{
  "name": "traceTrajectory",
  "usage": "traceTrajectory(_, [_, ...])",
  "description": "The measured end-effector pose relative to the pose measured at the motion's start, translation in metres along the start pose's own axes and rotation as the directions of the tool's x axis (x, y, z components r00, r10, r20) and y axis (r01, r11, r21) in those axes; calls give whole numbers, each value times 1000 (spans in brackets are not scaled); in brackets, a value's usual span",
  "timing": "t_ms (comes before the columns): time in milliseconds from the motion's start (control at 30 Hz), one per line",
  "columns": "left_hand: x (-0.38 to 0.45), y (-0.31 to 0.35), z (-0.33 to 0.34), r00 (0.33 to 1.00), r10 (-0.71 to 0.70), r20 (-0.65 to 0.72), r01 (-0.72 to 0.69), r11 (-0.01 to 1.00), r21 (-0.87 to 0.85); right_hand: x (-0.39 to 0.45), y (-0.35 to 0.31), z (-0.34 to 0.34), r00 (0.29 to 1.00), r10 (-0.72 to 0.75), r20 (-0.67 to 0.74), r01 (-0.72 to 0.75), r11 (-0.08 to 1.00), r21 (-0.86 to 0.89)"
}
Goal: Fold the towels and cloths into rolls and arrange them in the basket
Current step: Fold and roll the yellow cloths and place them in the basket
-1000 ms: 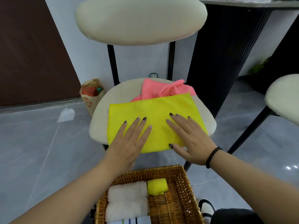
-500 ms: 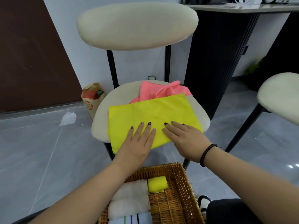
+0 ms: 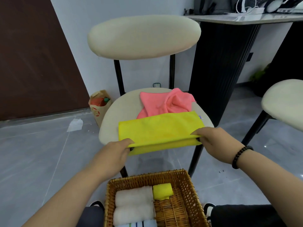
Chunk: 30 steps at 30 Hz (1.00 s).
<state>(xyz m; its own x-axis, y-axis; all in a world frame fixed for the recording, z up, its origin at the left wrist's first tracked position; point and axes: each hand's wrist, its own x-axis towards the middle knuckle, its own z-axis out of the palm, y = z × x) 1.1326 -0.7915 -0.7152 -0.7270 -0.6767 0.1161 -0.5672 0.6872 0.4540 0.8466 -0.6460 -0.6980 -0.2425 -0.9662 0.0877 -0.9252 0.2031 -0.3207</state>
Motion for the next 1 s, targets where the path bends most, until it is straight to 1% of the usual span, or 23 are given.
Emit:
traceTrajectory(67, [5,-7,-8,996,-70,-48,62,986,-154,4,11,-3,997,72,-20,-69,989,131])
traceTrajectory(133, [12,-11,-16,986,-148,-76,115,937,-330,10,19,-9,987,146,-73,-125,965,231])
traceTrajectory(200, [23,-13,-22,972,-223,-70,167,874,-456,17,26,-16,968,217,-129,-162,926,340])
traceTrajectory(267, [36,-16,-23,949,-307,-68,226,818,-529,24,29,-22,945,284,-161,-181,865,467])
traceTrajectory(333, [50,-18,-20,918,-392,-59,281,748,-601,34,31,-23,925,343,-162,-185,780,598])
traceTrajectory(433, [68,-22,-15,874,-483,-47,334,670,-663,51,34,-16,875,453,-172,-198,658,727])
traceTrajectory(500, [76,-22,-11,849,-525,-63,355,654,-668,64,34,-7,824,535,-183,-209,589,781])
traceTrajectory(533, [79,-22,-9,837,-543,-69,373,657,-655,70,34,-2,803,568,-183,-226,572,788])
traceTrajectory(600, [82,-20,-6,823,-561,-82,418,698,-581,81,34,9,781,596,-184,-285,604,745])
traceTrajectory(667, [83,-17,-2,813,-576,-85,476,742,-472,88,37,19,794,579,-184,-326,662,674])
traceTrajectory(733, [85,-16,1,802,-588,-102,500,756,-423,95,40,26,811,556,-185,-341,704,623])
traceTrajectory(867, [90,-17,6,789,-584,-191,517,799,-308,106,44,31,802,564,-198,-373,731,571])
traceTrajectory(1000, [91,-22,10,808,-536,-246,500,844,-196,112,39,32,806,551,-217,-376,759,532])
